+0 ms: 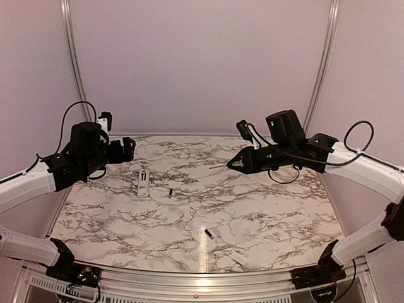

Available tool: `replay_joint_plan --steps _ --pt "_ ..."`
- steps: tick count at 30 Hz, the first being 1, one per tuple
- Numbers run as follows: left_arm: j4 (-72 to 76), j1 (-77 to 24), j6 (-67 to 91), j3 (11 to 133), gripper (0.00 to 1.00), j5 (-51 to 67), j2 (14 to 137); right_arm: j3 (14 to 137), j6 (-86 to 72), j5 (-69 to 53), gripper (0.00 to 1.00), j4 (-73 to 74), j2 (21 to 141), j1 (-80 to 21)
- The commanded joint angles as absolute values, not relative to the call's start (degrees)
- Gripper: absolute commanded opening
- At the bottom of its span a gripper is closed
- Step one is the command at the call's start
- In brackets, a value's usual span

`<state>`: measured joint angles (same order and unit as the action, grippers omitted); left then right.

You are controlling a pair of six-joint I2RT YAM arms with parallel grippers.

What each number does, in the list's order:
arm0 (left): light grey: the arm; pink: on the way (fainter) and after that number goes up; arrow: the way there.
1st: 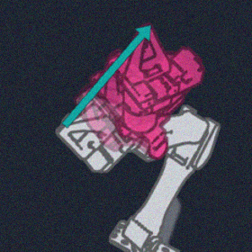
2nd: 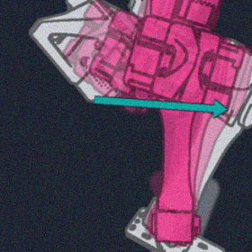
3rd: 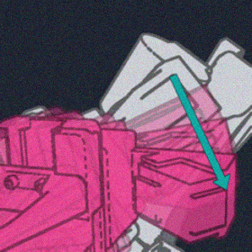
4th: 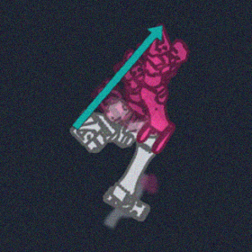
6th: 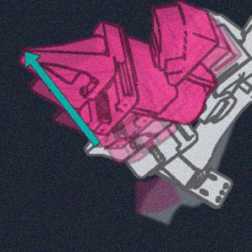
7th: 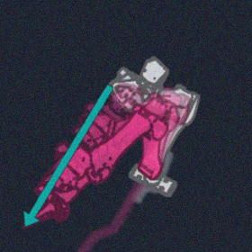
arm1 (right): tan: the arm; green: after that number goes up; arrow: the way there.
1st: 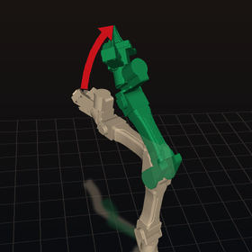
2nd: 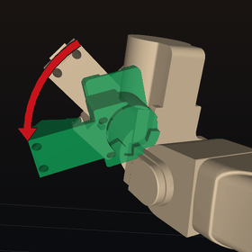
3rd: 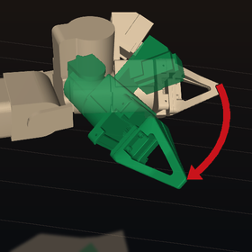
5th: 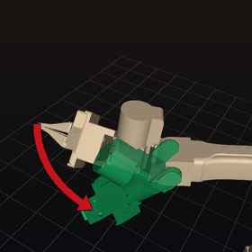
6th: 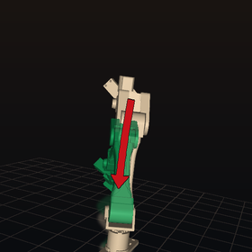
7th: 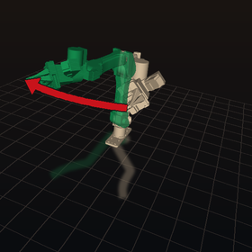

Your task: Unload the batteries from the remote control

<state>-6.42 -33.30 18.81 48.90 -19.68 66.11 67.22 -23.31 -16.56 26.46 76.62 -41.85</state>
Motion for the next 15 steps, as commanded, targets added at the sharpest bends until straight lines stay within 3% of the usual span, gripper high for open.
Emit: replay_joint_plan --steps 1,6,9,15 --pt "-3.4 -33.2 12.9 49.8 0.99 -22.0 62.3 68.3 -22.1 -17.7 0.00 25.3 76.9 -41.0" --pt "-7.0 -33.2 2.6 55.6 0.98 -5.7 63.3 68.8 -21.7 -19.4 0.00 25.6 77.8 -40.3" --pt "-7.3 -34.6 -2.2 56.9 0.91 7.6 63.3 69.9 -21.5 -20.4 0.00 26.7 78.7 -39.9" --pt "-11.8 -44.2 -13.8 62.4 0.92 11.1 69.6 72.5 -21.1 -26.7 0.00 28.1 80.8 -39.9"
